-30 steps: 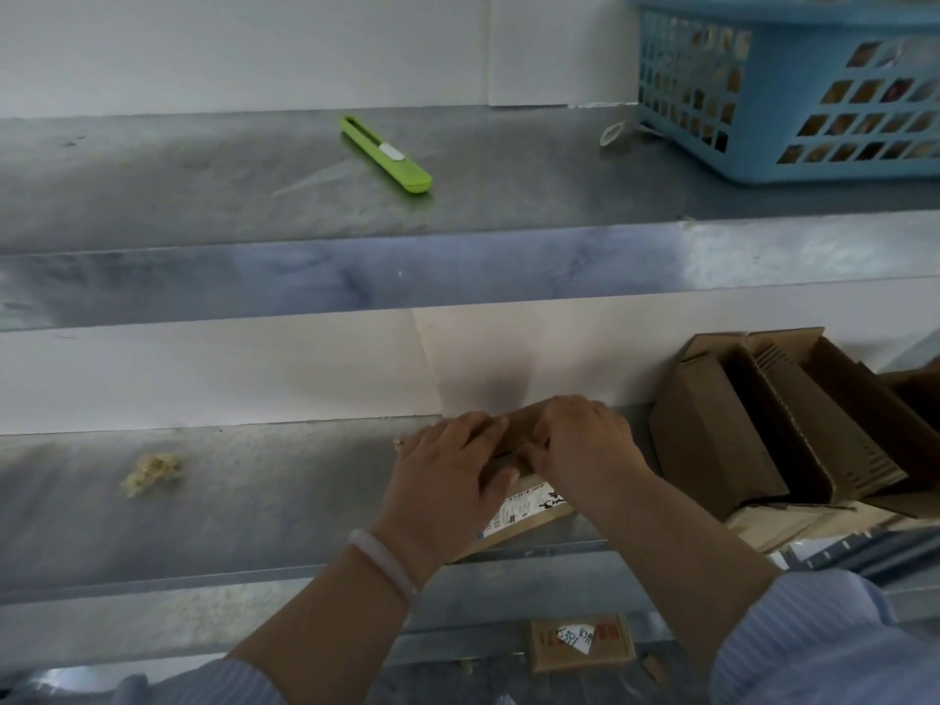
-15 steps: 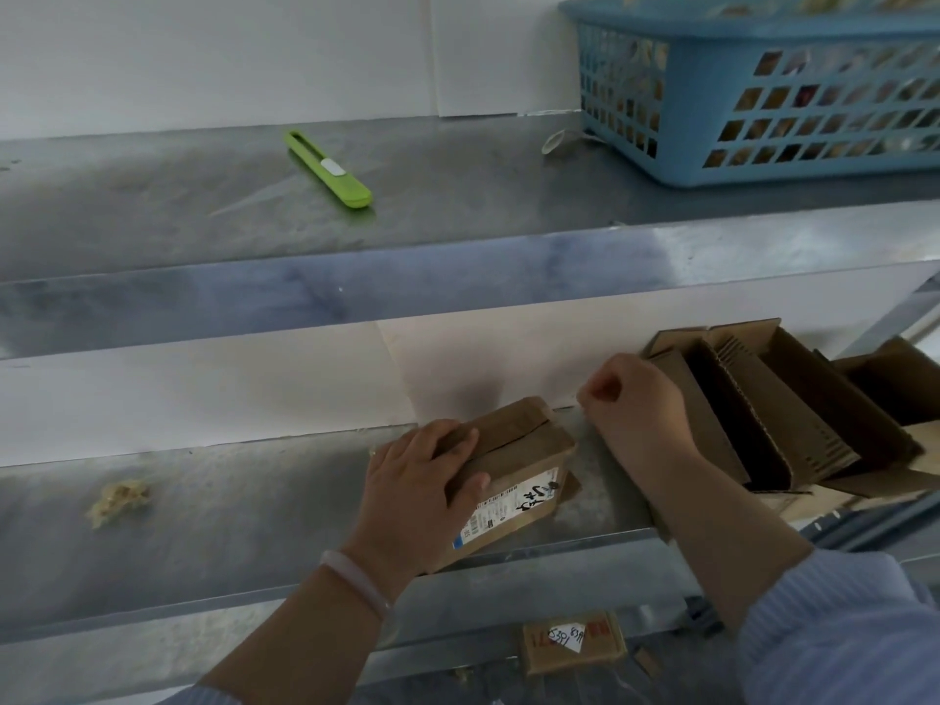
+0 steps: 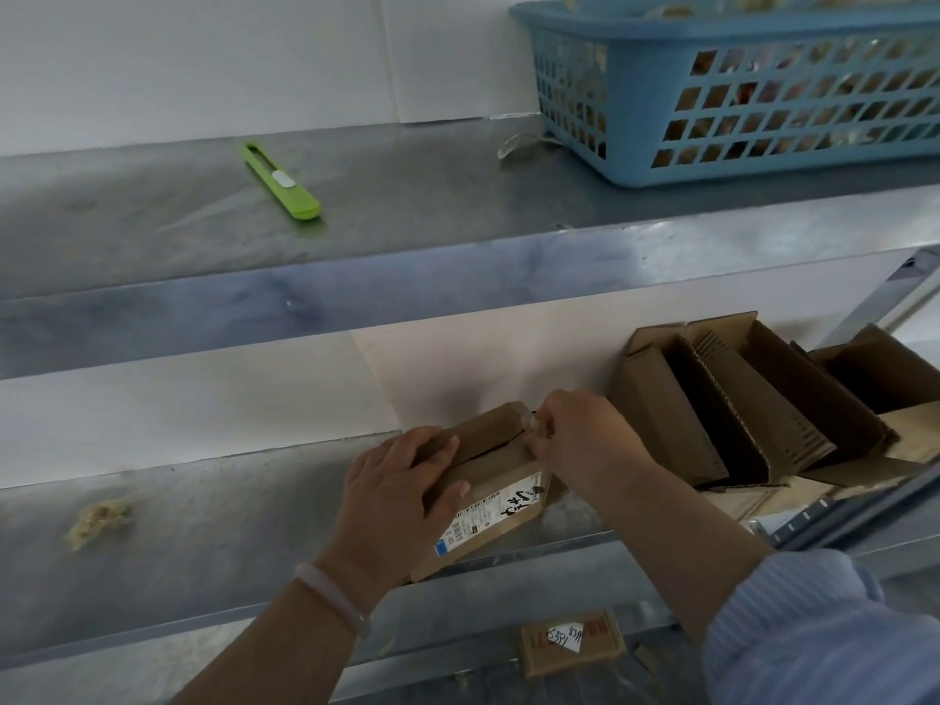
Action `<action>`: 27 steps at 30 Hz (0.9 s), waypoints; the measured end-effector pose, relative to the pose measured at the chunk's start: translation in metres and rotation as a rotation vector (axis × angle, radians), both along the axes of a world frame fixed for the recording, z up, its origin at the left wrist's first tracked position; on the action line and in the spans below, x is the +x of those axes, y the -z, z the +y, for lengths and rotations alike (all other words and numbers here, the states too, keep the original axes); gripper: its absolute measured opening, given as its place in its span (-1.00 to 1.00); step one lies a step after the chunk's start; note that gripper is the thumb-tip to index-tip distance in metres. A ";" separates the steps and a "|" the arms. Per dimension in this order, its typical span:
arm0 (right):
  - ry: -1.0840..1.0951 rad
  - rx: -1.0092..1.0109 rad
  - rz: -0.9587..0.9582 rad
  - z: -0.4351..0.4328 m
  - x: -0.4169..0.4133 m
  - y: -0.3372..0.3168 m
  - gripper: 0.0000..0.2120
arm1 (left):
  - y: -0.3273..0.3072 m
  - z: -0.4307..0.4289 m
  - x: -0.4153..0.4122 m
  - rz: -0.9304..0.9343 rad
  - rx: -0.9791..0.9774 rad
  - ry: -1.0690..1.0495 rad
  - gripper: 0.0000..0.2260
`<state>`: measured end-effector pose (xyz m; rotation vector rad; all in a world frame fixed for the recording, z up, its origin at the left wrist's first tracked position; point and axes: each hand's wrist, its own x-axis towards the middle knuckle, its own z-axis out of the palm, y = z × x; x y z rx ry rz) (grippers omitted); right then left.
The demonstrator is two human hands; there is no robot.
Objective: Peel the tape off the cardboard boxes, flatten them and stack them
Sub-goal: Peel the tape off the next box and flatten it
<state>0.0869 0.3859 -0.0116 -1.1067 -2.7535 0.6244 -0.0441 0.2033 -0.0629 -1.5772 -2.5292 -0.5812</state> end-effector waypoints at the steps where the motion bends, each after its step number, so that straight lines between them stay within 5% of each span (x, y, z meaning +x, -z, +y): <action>1: -0.017 0.031 -0.027 0.000 -0.001 -0.002 -0.84 | 0.000 0.000 0.000 0.006 0.001 0.002 -0.51; 8: -0.001 -0.017 0.031 0.008 0.003 -0.003 -0.82 | -0.001 0.000 -0.003 -0.006 -0.025 0.011 -0.48; 15: 0.221 -0.674 0.290 0.013 0.013 0.009 -0.83 | 0.000 -0.002 -0.019 -0.029 -0.026 0.114 -0.44; 27: 0.289 -1.217 0.540 0.014 0.039 0.014 -0.74 | -0.020 0.001 -0.013 -0.058 -0.134 0.064 -0.40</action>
